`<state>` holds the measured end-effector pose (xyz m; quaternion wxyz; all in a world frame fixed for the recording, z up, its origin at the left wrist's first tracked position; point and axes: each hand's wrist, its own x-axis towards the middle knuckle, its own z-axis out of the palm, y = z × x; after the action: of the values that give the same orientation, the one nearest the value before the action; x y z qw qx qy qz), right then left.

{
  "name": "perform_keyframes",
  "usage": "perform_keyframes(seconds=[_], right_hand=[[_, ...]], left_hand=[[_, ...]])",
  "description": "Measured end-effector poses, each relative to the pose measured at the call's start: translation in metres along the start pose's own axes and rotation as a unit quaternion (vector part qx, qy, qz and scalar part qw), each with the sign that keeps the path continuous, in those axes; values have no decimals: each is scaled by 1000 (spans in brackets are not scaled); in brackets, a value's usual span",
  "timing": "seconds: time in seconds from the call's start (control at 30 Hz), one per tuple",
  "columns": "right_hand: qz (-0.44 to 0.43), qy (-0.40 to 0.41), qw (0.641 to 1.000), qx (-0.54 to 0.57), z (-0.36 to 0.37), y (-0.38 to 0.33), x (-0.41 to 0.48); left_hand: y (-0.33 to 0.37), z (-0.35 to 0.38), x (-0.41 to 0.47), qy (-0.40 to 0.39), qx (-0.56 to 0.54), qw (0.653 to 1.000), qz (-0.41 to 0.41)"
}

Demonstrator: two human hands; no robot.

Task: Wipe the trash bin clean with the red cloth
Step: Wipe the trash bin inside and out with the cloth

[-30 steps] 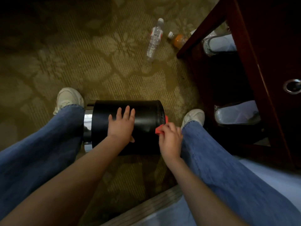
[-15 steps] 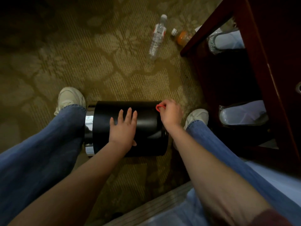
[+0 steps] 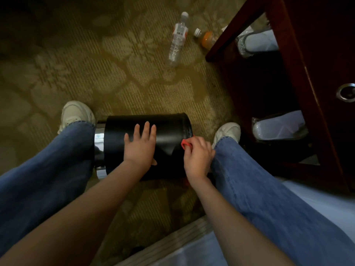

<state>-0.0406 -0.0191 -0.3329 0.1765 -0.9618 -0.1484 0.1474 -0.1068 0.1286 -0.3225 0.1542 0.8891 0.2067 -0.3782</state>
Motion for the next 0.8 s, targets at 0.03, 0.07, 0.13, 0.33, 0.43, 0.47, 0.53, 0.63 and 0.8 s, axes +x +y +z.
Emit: perform_keyframes(seconds=[0.03,0.07,0.13,0.33,0.43,0.47,0.53,0.63,0.8], right_hand=[[2,6,1000,3,0,-4,6],[6,9,1000,6,1,-9,14],[12,10,1000,9,2,-22,32],[44,-77,996,-16,5,-45,101],[-25,-101,994,-28,2,-36,94],[-52,-88,994,-24,-1,-29,81],[-86,-49,995,-13,-6,-13,48],[-64,-16,998,-16,-4,2,7],[-48,17,998,-22,-1,2,3]], left_hand=[[1,0,0,-1,-2,1000,-3],[2,1,-1,-1,-3,1000,-8],[2,-1,1,0,-15,1000,-21],[5,-2,-2,-3,-33,999,-33],[9,2,-7,-7,-23,999,-34],[8,-1,-6,-9,-28,999,-34],[4,-7,0,-11,-40,998,-36],[0,-10,5,-10,-52,998,-29],[-2,-10,8,1,-55,998,-33]])
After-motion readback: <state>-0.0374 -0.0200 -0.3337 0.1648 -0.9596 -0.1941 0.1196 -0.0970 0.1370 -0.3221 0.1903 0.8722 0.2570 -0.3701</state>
